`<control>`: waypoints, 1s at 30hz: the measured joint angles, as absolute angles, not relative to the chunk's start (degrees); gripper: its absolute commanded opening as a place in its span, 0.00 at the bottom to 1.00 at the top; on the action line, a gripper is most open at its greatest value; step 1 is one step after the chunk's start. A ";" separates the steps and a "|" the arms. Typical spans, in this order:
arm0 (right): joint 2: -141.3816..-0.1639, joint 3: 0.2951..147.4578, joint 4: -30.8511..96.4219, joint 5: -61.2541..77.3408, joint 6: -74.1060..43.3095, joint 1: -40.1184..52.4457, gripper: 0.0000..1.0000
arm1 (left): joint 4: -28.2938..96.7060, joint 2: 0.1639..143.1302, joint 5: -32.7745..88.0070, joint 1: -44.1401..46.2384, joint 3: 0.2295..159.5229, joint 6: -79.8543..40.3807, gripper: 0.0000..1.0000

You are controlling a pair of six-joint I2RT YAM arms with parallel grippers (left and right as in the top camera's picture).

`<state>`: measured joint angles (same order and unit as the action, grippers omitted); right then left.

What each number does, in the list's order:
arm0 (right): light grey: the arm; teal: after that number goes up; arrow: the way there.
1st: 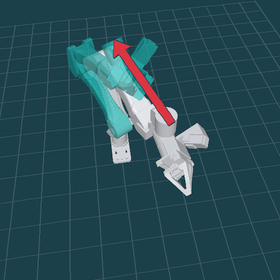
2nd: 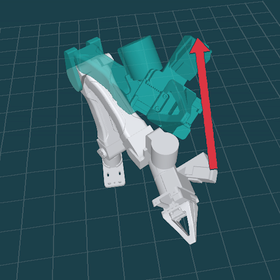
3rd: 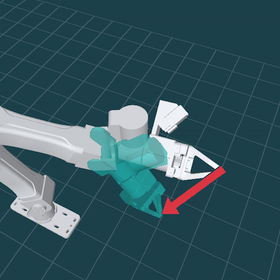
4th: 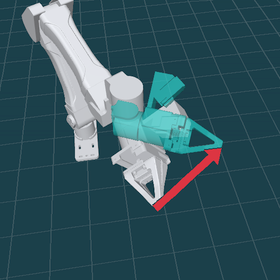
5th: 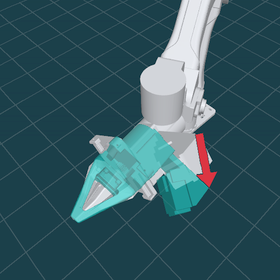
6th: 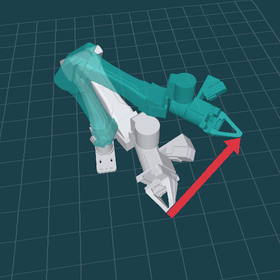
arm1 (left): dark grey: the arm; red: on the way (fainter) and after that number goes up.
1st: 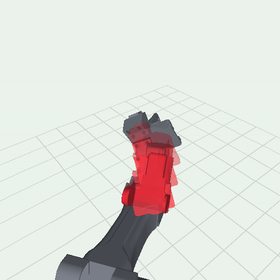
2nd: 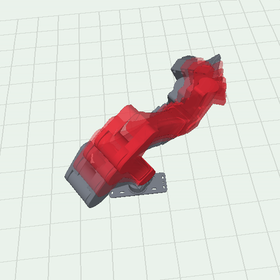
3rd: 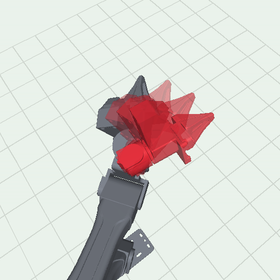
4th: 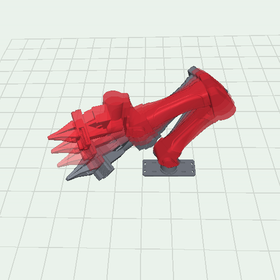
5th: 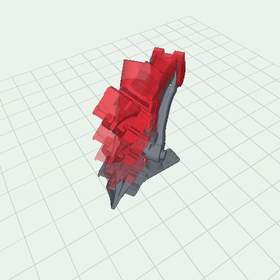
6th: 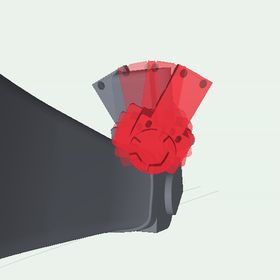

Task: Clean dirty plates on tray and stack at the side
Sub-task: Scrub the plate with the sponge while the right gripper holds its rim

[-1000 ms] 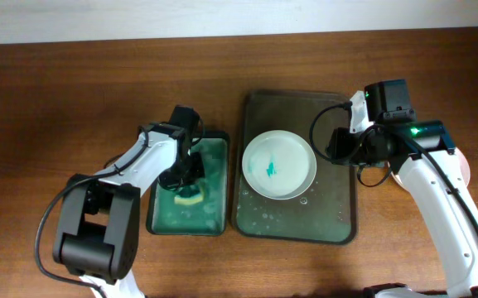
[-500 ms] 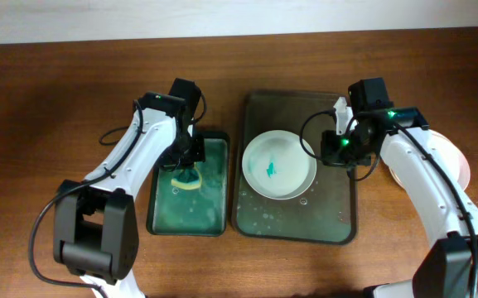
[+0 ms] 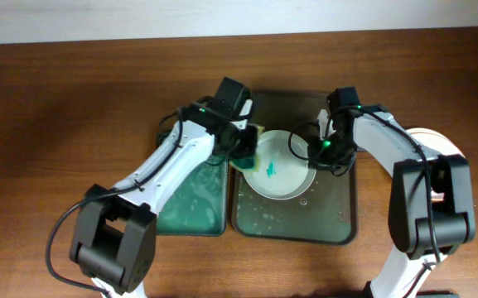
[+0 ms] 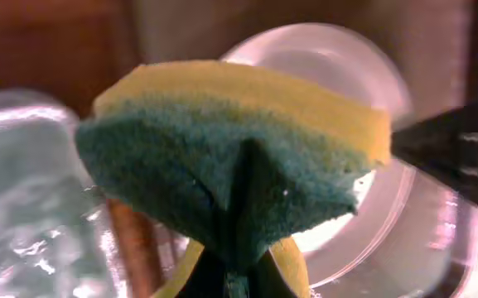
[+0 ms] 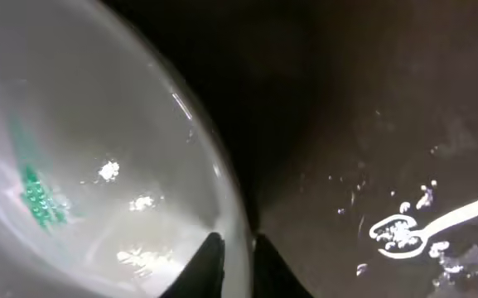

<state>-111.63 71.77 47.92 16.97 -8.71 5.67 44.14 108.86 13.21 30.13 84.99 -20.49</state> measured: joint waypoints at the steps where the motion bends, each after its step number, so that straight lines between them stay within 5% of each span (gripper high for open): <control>1: -111.77 71.75 47.70 16.84 -8.86 5.67 0.04 | 42.30 109.03 14.76 30.92 84.99 -20.51 0.00; 13: -111.20 69.60 45.10 16.95 -9.45 5.67 0.04 | 34.61 125.12 23.79 34.92 88.12 -23.86 0.00; 17: -111.18 69.41 45.06 17.26 -9.54 5.67 0.04 | 53.21 126.72 9.89 35.79 97.10 -25.47 0.00; 22: -111.18 69.41 45.10 17.34 -9.87 5.67 0.04 | 54.11 127.50 0.78 36.18 98.80 -24.97 0.00; 30: -111.04 69.30 45.60 16.84 -10.39 5.39 0.04 | 38.57 131.83 28.36 35.16 99.18 -24.45 0.00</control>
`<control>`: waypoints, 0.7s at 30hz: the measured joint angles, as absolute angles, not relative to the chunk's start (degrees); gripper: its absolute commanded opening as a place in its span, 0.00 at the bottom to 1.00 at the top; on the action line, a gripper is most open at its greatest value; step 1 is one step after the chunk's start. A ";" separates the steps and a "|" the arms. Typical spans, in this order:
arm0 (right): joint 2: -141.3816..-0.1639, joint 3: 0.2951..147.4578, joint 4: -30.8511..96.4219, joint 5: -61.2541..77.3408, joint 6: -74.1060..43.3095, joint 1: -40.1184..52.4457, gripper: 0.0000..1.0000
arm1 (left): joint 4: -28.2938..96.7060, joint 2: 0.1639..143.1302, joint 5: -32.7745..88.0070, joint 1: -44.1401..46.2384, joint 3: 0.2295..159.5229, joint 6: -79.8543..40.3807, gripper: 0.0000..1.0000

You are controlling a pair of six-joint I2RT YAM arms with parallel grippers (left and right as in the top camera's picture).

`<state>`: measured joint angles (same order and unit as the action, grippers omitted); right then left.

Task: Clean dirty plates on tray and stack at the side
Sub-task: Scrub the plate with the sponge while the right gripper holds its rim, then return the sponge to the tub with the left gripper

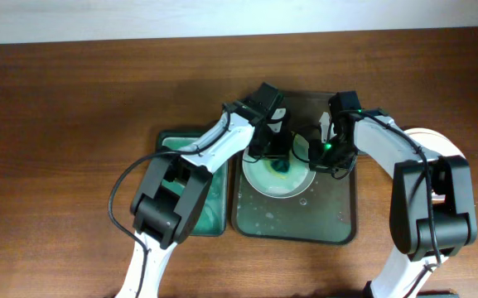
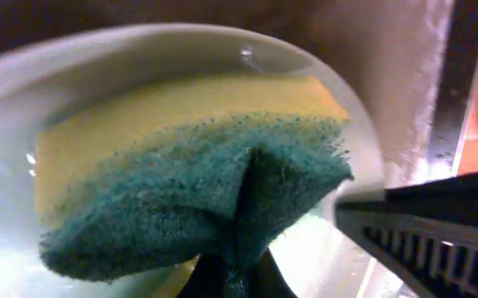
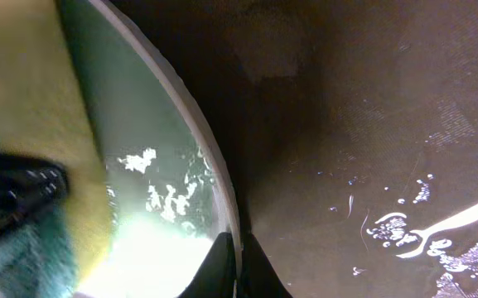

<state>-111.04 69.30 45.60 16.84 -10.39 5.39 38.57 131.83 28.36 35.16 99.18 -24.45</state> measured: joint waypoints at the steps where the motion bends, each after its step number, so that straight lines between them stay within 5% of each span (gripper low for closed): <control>1: -111.04 69.30 45.60 16.84 -10.39 5.39 0.04 | 38.48 131.92 29.02 35.29 99.18 -24.43 0.00; 10: -111.04 69.19 46.19 17.50 -10.31 5.41 0.04 | 51.33 132.46 33.69 37.52 100.16 -21.80 0.00; 21: -111.07 69.08 45.89 18.72 -10.55 6.07 0.04 | 62.94 132.79 7.14 31.62 108.79 -27.33 0.00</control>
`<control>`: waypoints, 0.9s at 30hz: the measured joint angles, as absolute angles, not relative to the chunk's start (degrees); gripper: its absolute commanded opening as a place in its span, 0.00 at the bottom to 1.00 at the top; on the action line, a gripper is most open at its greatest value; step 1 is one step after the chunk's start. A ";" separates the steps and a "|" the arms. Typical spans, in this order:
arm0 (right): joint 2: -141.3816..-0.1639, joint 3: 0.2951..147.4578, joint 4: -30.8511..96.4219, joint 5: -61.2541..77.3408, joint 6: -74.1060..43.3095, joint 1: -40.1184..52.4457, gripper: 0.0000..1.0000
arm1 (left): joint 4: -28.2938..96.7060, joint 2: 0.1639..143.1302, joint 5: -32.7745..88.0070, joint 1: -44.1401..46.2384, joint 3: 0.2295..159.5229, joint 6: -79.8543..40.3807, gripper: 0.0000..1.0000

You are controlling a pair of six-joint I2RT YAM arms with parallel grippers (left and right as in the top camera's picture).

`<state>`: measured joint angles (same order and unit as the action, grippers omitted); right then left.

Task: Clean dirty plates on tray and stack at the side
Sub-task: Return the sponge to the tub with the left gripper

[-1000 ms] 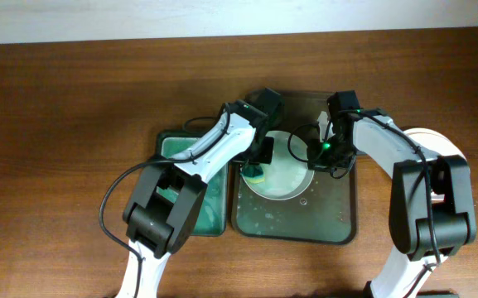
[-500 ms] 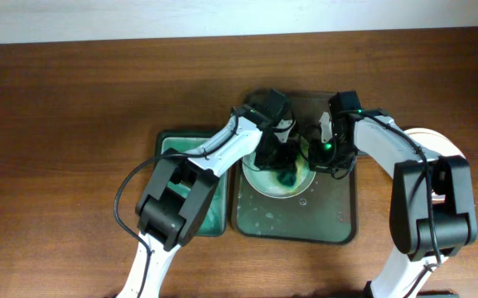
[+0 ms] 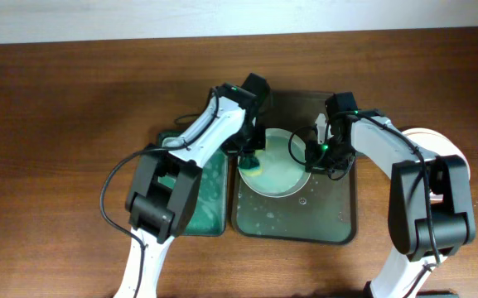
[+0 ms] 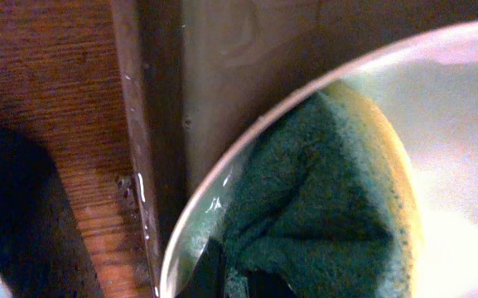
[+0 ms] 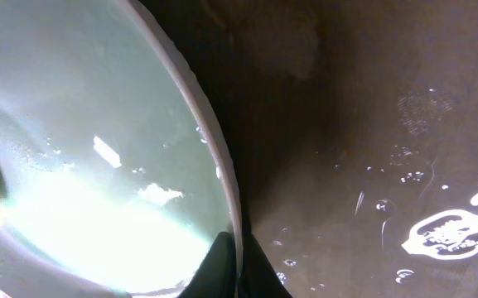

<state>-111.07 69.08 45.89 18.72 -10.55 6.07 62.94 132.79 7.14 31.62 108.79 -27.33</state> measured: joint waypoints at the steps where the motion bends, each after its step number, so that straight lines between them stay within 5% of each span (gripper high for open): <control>1: -111.07 69.06 45.89 18.72 -10.55 6.07 0.04 | 65.28 133.10 5.91 32.27 110.19 -27.33 0.00; 7: -111.07 69.04 46.02 18.72 -10.55 6.07 0.04 | 82.83 132.86 1.76 32.71 127.57 -27.42 0.00; 14: -111.07 69.04 46.06 18.72 -10.52 6.04 0.04 | 96.73 121.86 -8.34 27.88 130.17 -26.59 0.00; 18: -111.07 69.04 46.26 18.65 -10.50 6.04 0.04 | 92.68 121.36 -11.33 27.42 120.55 -26.15 0.00; 24: -111.07 68.99 46.46 18.57 -10.55 6.04 0.04 | 69.32 121.78 -10.41 25.76 90.74 -25.98 0.00; 25: -111.07 68.99 46.46 18.57 -10.50 6.04 0.04 | 66.37 121.78 -9.43 24.77 88.18 -26.00 0.10; 27: -111.07 68.99 46.46 18.55 -10.55 6.04 0.08 | 65.87 121.71 -8.34 23.46 87.46 -25.80 0.76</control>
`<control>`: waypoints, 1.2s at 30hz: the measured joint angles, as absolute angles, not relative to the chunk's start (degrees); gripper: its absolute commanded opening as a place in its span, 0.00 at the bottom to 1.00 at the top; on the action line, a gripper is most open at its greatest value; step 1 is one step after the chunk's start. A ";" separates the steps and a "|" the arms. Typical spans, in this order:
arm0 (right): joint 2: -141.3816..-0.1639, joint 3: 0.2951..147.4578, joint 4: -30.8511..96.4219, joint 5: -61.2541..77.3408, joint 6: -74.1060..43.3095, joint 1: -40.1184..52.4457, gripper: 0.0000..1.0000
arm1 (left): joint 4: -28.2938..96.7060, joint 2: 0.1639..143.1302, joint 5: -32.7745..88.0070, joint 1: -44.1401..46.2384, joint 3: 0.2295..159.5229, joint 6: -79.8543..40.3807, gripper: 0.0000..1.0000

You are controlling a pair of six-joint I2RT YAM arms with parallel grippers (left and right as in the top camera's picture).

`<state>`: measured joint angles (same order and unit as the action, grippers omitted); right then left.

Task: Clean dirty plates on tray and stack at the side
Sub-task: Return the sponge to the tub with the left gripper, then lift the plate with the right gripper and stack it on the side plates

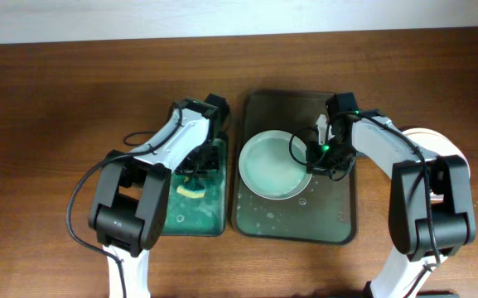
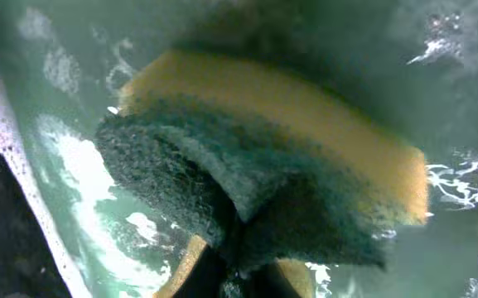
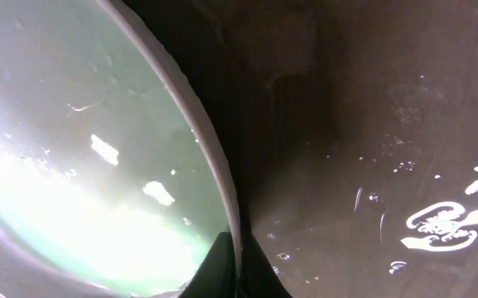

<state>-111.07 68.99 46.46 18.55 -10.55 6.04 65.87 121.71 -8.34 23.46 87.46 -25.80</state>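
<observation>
A white plate (image 1: 273, 164) with a pale green soapy film lies on the dark tray (image 1: 336, 211). My right gripper (image 1: 314, 160) is shut on its right rim, the rim (image 3: 222, 199) pinched between the fingers. My left gripper (image 1: 193, 178) is shut on a yellow and green sponge (image 2: 263, 174), down in the green soapy water of the left basin (image 1: 210, 217). The sponge (image 1: 190, 190) shows in the overhead view below the wrist.
A stack of white plates (image 1: 441, 149) sits at the right of the tray, partly under my right arm. Water drops and foam lie on the tray floor (image 3: 404, 165). Bare wooden table surrounds both containers.
My left gripper with the sponge has gone from the plate's left rim to the soapy basin on the left. The plate now shows no sponge on it. The right gripper has kept its hold.
The sponge was held at the plate's left edge, a green stain on the plate. Then it lay on the plate's middle, then at the left rim with the stain gone. Now it is in the basin's water; the right gripper held the rim throughout.
</observation>
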 measured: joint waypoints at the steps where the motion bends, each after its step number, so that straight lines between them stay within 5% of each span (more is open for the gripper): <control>1: -111.07 68.99 46.46 18.55 -10.52 6.04 0.10 | 65.95 121.64 -8.03 23.09 87.46 -26.04 0.90; 10: -105.62 67.61 49.30 16.36 -10.46 6.13 0.04 | 71.16 95.85 -4.84 18.28 86.85 -25.30 1.00; 15: -83.42 67.64 55.24 0.10 -13.87 10.87 0.04 | 74.72 82.15 -7.40 16.84 86.83 -23.53 1.00; 27: -78.17 67.59 61.28 -36.07 -24.14 36.23 0.04 | 75.26 80.55 -9.67 16.84 86.83 -23.35 1.00; 36: -79.79 67.59 66.00 -46.61 -25.52 43.24 0.04 | 75.22 80.55 -9.69 16.84 86.83 -23.35 0.99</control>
